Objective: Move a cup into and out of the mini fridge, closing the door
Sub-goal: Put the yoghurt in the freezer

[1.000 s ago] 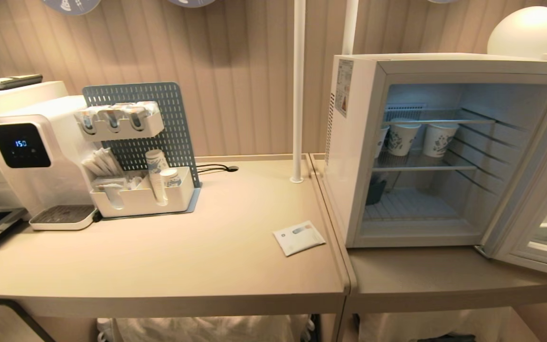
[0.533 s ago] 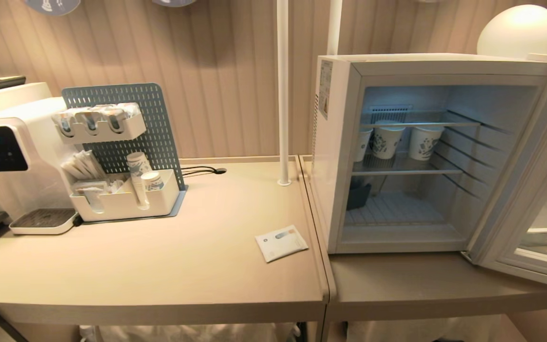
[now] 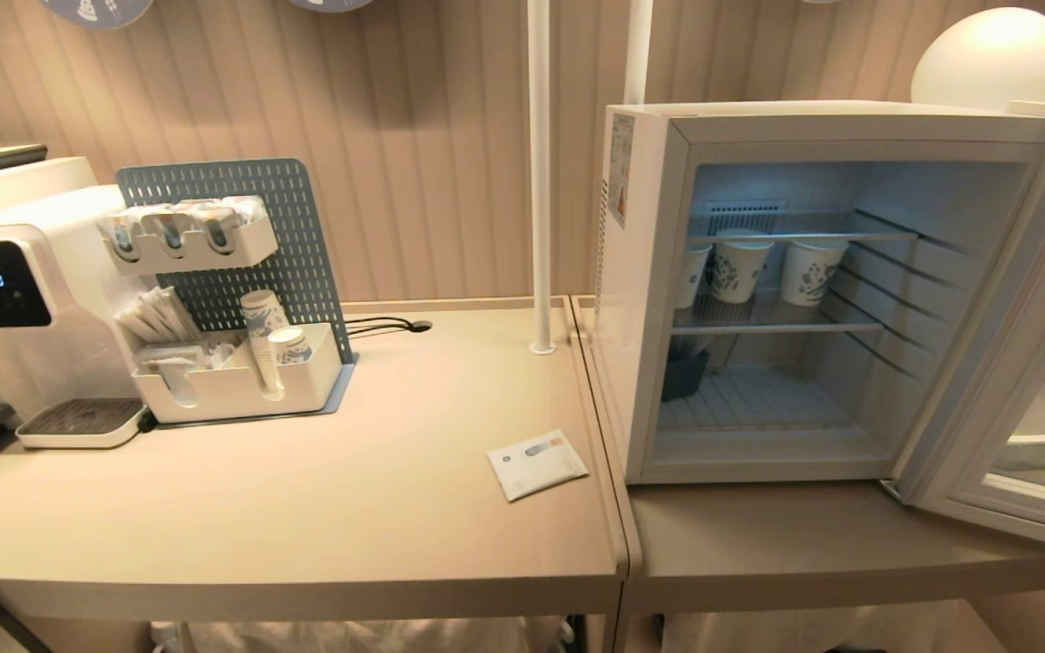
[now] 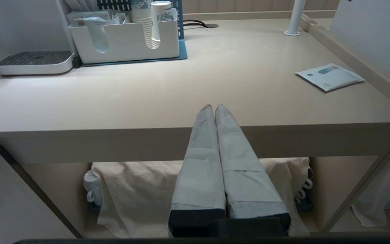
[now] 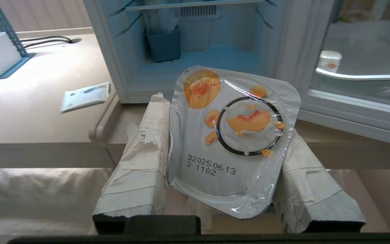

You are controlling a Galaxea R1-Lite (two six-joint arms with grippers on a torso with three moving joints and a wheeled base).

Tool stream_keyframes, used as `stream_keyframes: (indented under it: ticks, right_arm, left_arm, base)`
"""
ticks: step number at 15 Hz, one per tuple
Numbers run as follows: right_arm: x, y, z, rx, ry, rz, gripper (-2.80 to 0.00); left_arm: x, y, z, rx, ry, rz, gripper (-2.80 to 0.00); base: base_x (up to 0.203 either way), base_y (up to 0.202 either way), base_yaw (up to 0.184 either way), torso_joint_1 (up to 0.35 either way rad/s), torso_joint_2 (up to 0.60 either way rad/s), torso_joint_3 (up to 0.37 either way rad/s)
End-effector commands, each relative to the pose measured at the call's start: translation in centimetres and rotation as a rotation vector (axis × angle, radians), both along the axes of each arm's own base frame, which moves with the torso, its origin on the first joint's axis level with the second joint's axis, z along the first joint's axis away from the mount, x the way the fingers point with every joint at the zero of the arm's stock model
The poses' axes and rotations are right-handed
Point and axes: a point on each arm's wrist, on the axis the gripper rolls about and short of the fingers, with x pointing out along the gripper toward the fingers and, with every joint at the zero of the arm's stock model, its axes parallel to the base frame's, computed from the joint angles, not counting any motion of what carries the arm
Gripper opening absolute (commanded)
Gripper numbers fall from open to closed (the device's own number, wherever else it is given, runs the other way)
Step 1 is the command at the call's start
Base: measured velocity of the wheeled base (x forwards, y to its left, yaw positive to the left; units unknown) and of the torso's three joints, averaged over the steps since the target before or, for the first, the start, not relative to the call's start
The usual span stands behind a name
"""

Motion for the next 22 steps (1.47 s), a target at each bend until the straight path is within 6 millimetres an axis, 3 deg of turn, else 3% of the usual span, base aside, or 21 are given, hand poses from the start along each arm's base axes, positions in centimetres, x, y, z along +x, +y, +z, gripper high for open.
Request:
stream_keyframes:
  ticks: [1, 3, 5, 12, 14, 18, 22]
  right_arm:
    - [5.2, 0.1, 2.5, 0.026, 0.225, 0.030, -2.80]
    - [9.9, 0.2, 3.2, 0.056, 0.336, 0.072, -2.80]
    - [14.5, 0.3, 2.5, 0.080, 0.436, 0.098, -2.80]
    - [30.0, 0.7, -5.1, 0.169, 0.495, 0.121, -2.80]
    - [34.0, 0.8, -5.9, 0.178, 0.439, 0.121, -2.80]
    - [39.8, -0.4, -7.0, 0.185, 0.411, 0.072, -2.80]
    - [42.5, -1.2, -9.0, 0.191, 0.463, 0.039, -2.80]
  left_arm:
    - [0.0, 0.0, 0.0, 0.000, -0.002, 0.001, -2.80]
    - [0.0, 0.0, 0.0, -0.001, -0.002, 0.000, -2.80]
    - [0.0, 0.0, 0.0, -0.001, 0.000, 0.001, -2.80]
    - [0.0, 0.0, 0.0, -0.003, 0.000, 0.001, -2.80]
    - [0.0, 0.0, 0.0, -0.006, 0.000, 0.001, -2.80]
    - [0.0, 0.0, 0.0, -0.007, 0.000, 0.001, -2.80]
    - [0.0, 0.0, 0.0, -0.006, 0.000, 0.001, -2.80]
  base:
    - [0.000, 0.000, 0.000, 0.000, 0.00, 0.000]
    - [0.000, 0.000, 0.000, 0.000, 0.00, 0.000]
    - [0.000, 0.000, 0.000, 0.000, 0.00, 0.000]
    - [0.000, 0.000, 0.000, 0.000, 0.00, 0.000]
    - [0.000, 0.000, 0.000, 0.000, 0.00, 0.000]
    - [0.000, 0.000, 0.000, 0.000, 0.00, 0.000]
    - [0.000, 0.000, 0.000, 0.000, 0.00, 0.000]
